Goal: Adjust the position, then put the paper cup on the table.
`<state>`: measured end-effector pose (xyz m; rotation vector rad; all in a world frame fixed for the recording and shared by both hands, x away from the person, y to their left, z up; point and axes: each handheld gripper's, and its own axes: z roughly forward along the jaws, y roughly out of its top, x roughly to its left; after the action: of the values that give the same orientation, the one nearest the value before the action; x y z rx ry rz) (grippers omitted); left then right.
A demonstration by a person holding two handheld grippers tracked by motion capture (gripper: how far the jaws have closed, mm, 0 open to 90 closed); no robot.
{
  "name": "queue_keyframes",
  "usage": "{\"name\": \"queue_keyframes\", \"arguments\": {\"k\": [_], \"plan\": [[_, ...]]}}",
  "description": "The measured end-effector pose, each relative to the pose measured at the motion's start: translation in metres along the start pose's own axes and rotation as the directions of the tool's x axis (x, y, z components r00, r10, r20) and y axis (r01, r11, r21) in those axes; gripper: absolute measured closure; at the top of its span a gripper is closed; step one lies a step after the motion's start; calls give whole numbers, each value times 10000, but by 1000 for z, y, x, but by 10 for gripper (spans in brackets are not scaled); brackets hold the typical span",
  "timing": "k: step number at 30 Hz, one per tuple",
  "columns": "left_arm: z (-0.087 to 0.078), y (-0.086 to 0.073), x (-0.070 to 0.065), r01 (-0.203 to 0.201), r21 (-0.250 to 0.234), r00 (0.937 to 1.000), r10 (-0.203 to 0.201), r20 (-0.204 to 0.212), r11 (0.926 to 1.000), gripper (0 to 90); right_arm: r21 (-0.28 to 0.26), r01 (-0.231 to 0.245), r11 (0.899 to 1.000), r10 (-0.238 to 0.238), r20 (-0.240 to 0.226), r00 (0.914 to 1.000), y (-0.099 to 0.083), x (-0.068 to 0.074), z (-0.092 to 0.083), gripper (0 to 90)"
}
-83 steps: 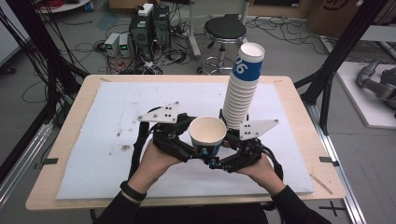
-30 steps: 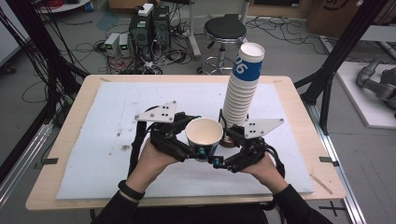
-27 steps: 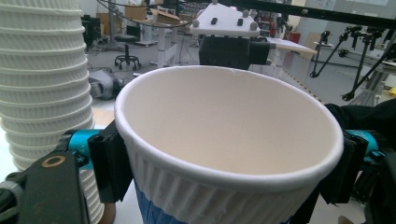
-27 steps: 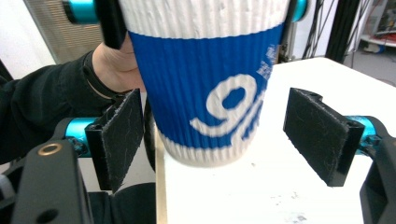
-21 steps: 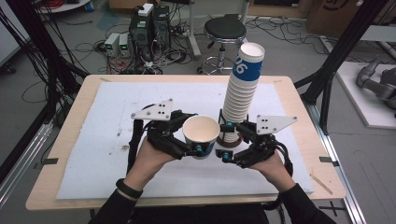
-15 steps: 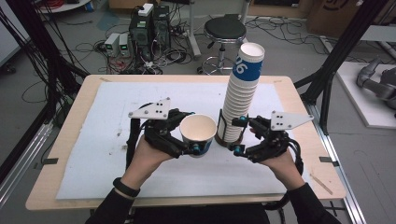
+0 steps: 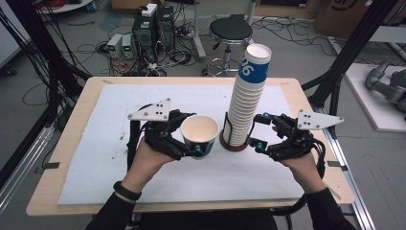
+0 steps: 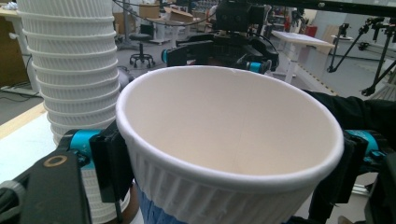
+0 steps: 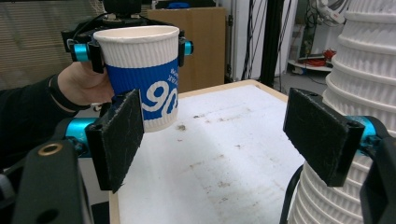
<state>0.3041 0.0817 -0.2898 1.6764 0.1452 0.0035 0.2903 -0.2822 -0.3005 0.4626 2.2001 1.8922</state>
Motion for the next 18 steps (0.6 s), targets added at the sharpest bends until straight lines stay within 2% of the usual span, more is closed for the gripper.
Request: {"name": "queue_keyframes", "arguments": {"k": [9,17,18], "plan": [[-6,2,1,-39,-121,9998,37,-181,9999,216,-108,74,9999,-72,135,9999,1,-2,-3,207],[-11,3,3,-110,54,9979,113,-640,9999,216,-168,-51,9998,53,113,9999,1,-7,-4,208],[-13,3,3,-212,134,9958,223,-892,9997,216,-174,-129,9998,130,47,9999,1,-10,-5,208]]}}
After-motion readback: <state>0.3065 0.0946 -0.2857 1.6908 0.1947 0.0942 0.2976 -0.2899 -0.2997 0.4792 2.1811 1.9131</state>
